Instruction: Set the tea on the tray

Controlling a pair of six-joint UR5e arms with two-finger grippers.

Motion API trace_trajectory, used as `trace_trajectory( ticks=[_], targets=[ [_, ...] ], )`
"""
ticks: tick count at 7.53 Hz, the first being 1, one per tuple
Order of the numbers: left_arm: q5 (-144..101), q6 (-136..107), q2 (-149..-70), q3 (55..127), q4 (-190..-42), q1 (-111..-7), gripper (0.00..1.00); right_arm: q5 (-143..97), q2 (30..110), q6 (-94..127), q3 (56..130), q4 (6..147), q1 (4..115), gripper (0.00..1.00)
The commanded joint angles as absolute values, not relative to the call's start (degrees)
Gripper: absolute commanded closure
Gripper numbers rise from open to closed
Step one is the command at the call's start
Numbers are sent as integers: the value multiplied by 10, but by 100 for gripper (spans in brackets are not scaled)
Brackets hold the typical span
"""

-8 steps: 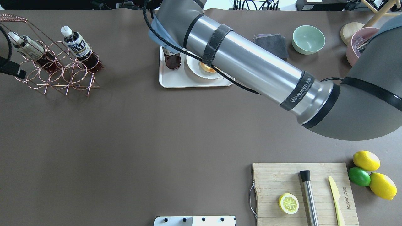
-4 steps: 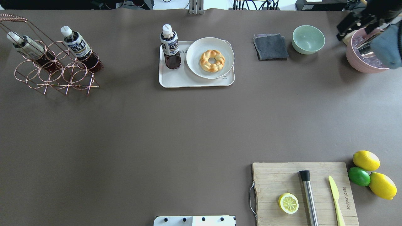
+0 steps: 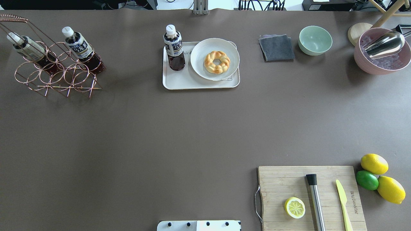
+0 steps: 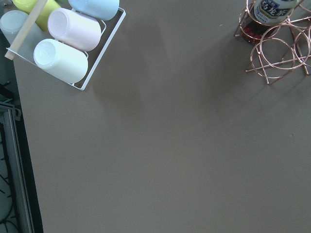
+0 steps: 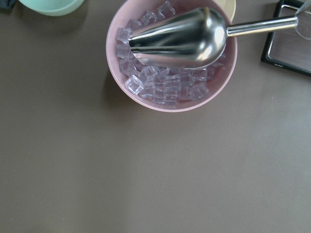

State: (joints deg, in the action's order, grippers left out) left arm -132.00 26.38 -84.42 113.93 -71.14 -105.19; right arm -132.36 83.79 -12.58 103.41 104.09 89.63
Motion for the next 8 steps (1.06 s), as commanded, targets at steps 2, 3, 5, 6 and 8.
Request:
trace_trajectory(
  ticks=[2,3,5,6,8],
  targets=[
    [-1325,258,-834,1112,-750,-1042,3,-1314,909,-197,1039,1037,955,0],
    [-1325,258,-832,1111,-752,-1035,3,-1314,910,-196,1040,1037,959,0],
    [-1323,259,-832,1109,-752,-1023,3,-1301,909,-196,1034,1037,959,0],
    [-1321,260,-832,1104,-753,-1022,3,-1300,908,-195,1034,1037,958,0],
    [-1320,258,-831,1068,-796,-1022,3,-1301,899,-189,1036,1038,942,0]
  ],
)
